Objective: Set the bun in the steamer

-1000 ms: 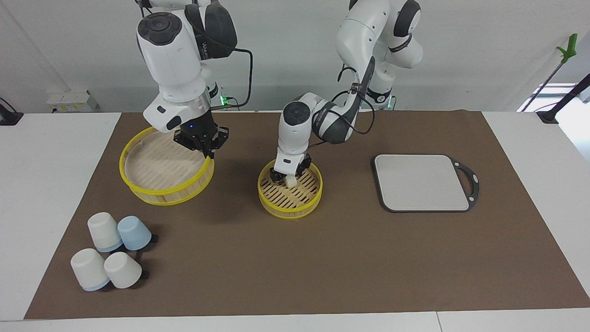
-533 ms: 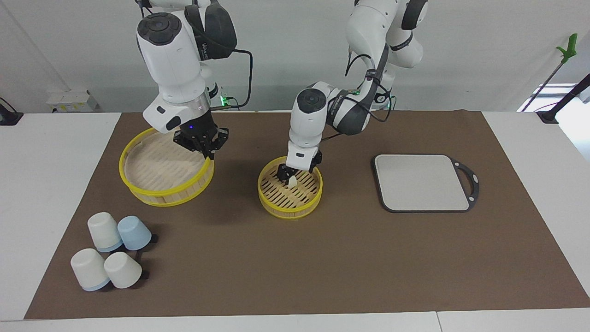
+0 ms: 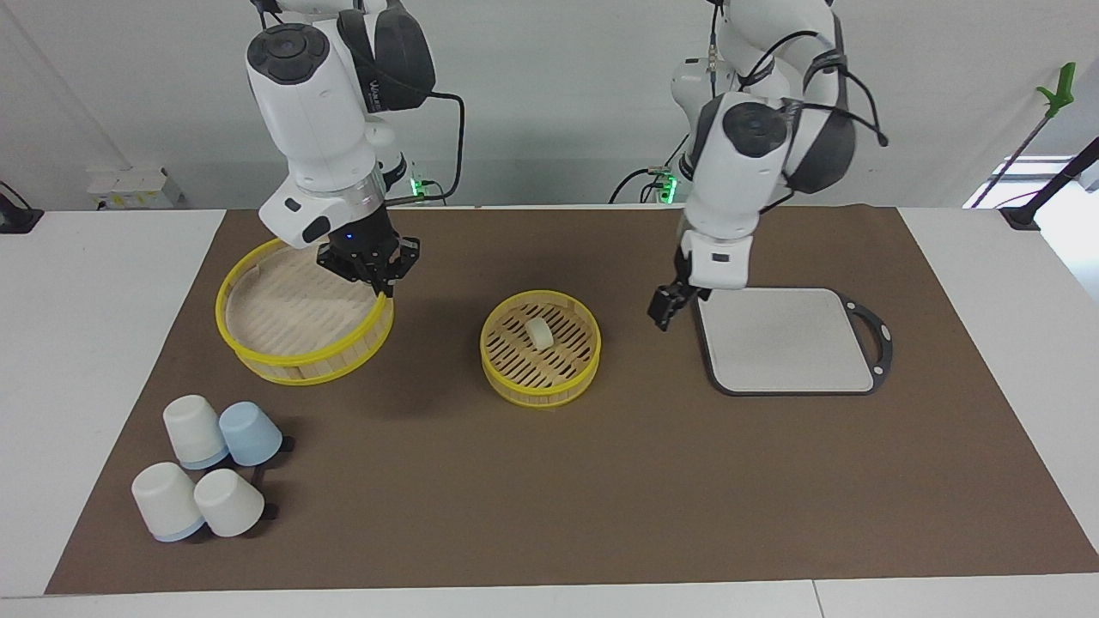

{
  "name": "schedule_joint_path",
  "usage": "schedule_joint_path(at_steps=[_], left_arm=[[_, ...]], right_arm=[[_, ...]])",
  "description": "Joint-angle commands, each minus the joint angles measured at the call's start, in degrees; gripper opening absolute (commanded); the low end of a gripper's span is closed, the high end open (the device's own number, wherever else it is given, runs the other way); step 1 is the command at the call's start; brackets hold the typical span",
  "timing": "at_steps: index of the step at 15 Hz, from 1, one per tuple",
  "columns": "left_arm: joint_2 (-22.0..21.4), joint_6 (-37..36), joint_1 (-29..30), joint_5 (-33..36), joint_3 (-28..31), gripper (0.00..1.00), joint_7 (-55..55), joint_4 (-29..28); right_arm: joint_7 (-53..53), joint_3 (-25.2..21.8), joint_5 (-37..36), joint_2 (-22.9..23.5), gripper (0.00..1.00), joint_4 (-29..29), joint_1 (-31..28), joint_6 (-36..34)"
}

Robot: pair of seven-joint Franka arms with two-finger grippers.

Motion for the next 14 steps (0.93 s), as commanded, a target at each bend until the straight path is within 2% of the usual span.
schedule_joint_path(at_steps=[1, 6, 11, 14], left_arm=[[-3.89, -2.66, 9.12, 1.32, -0.94, 1.0, 13.67, -1.21], [-7.5, -9.6, 19.15, 1.32, -0.76, 1.0, 34.08, -1.47], [-10.84, -12.16, 20.66, 1.06, -0.41, 1.0, 37.18, -1.65], [-13.03, -12.52, 20.31, 0.97, -0.58, 1.0, 36.92, -6.03]], right_arm=[[0.76, 0.41, 0.74, -1.97, 0.0, -2.14, 0.18, 1.79], [9.01, 0.41, 0.39, -1.01, 0.0, -2.23, 5.17, 3.55], [22.45, 0.41, 0.39, 2.68, 0.0, -2.22, 12.38, 8.55], [30.89, 0.41, 0.3, 5.22, 0.0, -1.26, 17.39, 10.49]])
